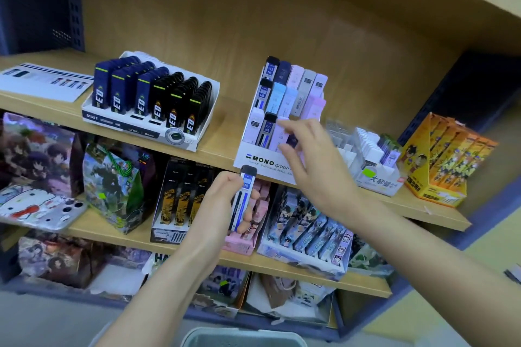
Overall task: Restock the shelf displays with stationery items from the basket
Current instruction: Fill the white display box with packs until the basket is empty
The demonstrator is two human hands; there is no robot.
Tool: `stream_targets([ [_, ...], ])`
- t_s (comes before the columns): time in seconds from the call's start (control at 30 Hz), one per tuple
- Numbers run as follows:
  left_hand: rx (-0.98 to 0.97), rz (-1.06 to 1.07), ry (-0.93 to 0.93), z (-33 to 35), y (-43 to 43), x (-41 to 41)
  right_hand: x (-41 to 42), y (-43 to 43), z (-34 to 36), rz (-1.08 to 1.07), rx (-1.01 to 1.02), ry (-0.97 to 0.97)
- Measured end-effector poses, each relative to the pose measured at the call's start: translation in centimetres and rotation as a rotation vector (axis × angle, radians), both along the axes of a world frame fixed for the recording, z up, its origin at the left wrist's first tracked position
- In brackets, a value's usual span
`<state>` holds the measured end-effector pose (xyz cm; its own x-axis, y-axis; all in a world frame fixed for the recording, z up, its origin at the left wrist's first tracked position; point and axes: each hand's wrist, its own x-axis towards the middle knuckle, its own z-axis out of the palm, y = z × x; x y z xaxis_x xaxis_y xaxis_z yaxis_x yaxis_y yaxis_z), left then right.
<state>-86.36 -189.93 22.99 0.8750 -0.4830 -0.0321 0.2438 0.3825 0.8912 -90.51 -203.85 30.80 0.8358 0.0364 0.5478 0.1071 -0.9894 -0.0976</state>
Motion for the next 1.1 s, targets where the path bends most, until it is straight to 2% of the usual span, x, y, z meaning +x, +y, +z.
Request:
stream_targets([
  [0.1, 0.126, -0.029, -0.217, 0.2, 0.3, -1.7, -2.3, 1.7, -1.1, 0.086, 0.313, 0.181],
  [0.23, 0.165, -0.045, -0.394, 0.1, 0.1, -2.5, -3.8, 1.5, -2.1, 0.109, 0.630, 0.252],
  [0.37, 0.230, 0.054, -0.469, -0.3, -0.2, -2.3, -4.7, 0.2, -1.1, 0.124, 0.760, 0.269],
  [0.5, 0.338, 0.270, -0.626, 1.5, 0.4, -0.5, -4.0, -0.8, 2.0, 0.066, 0.662, 0.007],
  [0.63, 0.497, 0.388, -0.962, 5.0, 0.8, 3.0, -1.0, -1.0, 4.5, 0.047, 0.511, -0.169],
  [0.7, 0.592, 0.356, -1.115, 6.2, 0.6, 4.6, 0.9, -0.9, 5.0, 0.024, 0.417, -0.161],
  [0.8, 0.751, 0.305, -1.244, 6.8, 0.3, 6.1, 3.4, -1.0, 5.0, -0.001, 0.287, -0.069],
  [0.9, 0.781, 0.248, -1.249, 6.6, 0.2, 6.7, 4.6, -0.9, 4.6, 0.008, 0.180, 0.028],
  [1.0, 0.758, 0.250, -1.231, 6.4, 0.1, 6.9, 5.1, -0.9, 4.9, -0.004, 0.079, 0.039],
  [1.1, 0.756, 0.243, -1.231, 6.3, 0.0, 6.9, 5.5, -1.3, 5.8, 0.004, 0.092, 0.098],
])
